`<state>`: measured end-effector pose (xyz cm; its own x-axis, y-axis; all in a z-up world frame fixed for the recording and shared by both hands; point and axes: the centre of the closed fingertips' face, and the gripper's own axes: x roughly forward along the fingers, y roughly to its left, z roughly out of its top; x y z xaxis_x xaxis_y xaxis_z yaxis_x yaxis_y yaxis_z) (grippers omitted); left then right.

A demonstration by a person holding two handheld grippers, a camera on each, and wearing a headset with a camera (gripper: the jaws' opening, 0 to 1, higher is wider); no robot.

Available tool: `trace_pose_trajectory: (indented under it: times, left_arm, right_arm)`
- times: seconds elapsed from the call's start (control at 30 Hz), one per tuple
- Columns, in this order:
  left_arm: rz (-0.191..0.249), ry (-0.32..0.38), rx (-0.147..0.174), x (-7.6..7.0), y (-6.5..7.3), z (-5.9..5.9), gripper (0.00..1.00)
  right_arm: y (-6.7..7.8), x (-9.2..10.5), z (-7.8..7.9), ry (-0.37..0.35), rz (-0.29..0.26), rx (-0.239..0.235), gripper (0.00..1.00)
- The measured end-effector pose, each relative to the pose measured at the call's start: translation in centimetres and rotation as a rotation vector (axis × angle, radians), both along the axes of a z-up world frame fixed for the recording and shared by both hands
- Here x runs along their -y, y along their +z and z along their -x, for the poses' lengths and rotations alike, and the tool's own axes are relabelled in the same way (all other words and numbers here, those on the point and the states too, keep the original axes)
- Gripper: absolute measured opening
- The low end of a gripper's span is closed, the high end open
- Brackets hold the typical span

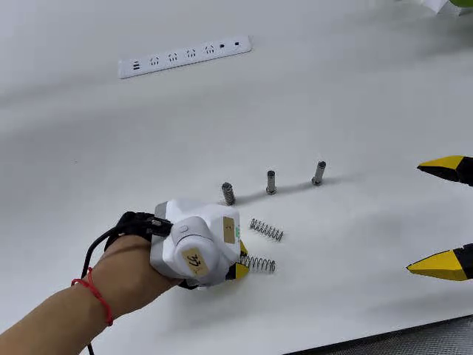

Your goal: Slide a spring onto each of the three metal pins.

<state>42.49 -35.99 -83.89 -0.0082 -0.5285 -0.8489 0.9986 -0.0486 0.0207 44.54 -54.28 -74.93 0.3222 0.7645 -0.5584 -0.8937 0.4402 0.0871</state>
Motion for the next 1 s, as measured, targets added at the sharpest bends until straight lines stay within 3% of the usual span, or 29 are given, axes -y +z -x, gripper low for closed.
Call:
trace_pose_trajectory:
  times: [0.23, 0.33, 0.67, 1.0]
  left_arm:
    - [0.043, 0.034, -0.021, 0.2, 0.7, 0.1, 0.11]
    - [0.089, 0.073, -0.035, 0.5, 1.6, 0.2, 0.11]
    - [0.292, 0.202, -0.05, 2.0, 6.3, -0.3, 0.11]
    - [0.483, 0.3, -0.046, 3.2, 11.0, -1.3, 0.11]
  right_arm:
    - [0.1, -0.5, 0.1, 0.005, -0.003, -0.004, 0.86]
    - [0.3, -0.7, 0.1, 0.005, -0.01, -0.004, 0.86]
    - [2.5, -2.4, -0.3, 0.012, -0.063, 0.008, 0.85]
    - [6.0, -5.6, -0.7, 0.016, -0.173, 0.013, 0.76]
